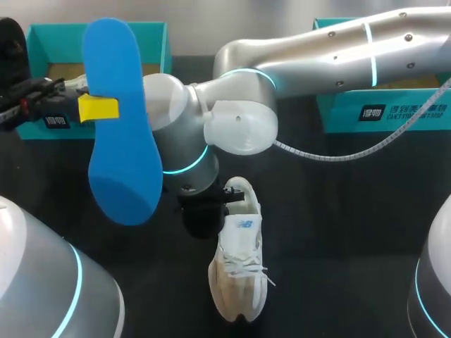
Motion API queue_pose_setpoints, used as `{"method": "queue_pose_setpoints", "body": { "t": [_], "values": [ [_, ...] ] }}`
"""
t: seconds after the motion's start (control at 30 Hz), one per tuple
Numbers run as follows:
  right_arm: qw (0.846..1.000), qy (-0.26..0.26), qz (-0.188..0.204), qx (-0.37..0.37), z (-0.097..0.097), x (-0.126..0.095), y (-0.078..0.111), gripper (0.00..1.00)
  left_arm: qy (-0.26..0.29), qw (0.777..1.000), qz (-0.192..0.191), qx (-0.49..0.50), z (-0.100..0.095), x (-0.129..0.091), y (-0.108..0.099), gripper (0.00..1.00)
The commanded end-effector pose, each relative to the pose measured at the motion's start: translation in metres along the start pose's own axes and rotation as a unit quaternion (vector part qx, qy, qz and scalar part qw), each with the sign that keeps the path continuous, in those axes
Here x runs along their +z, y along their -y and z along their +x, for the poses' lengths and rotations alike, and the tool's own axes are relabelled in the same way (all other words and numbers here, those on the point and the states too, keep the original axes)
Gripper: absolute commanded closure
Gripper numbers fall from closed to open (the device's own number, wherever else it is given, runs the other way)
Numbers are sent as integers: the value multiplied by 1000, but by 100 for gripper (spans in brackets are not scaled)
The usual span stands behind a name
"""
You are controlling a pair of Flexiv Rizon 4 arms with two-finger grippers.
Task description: Take the shoe out of the shoebox, open the shoe tongue, remove and reinsert the insole, then place the shoe into the shoebox
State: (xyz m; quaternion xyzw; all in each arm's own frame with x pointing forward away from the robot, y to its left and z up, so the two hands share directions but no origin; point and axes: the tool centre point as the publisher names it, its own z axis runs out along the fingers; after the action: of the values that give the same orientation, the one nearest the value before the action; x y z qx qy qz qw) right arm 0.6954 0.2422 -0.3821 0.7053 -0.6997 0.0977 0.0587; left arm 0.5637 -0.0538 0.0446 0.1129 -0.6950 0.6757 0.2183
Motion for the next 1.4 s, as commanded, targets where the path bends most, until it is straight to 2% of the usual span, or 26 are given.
{"method": "queue_pose_setpoints", "body": {
  "t": [0.03,0.33,0.57,0.77,0.93,1.13,1.4],
  "values": [
    [1000,1,0,0,-1,3,-2,100,0,1000,-1,-1,-1,1,0,100],
    [1000,-1,5,5,3,-3,-1,100,2,1000,-2,-2,-3,2,-1,100],
    [995,6,-20,93,18,-22,4,100,1,1000,0,-2,-3,2,-1,100],
    [993,12,-30,117,26,-34,5,100,-3,1000,1,0,-3,3,-1,100],
    [987,1,-54,149,30,-33,5,100,-4,1000,2,2,-3,3,0,100],
    [993,12,-46,112,25,-33,2,100,-6,1000,2,3,-3,4,0,100],
    [982,-7,-73,176,31,-32,7,100,-5,1000,2,5,-3,4,1,100]
  ]
}}
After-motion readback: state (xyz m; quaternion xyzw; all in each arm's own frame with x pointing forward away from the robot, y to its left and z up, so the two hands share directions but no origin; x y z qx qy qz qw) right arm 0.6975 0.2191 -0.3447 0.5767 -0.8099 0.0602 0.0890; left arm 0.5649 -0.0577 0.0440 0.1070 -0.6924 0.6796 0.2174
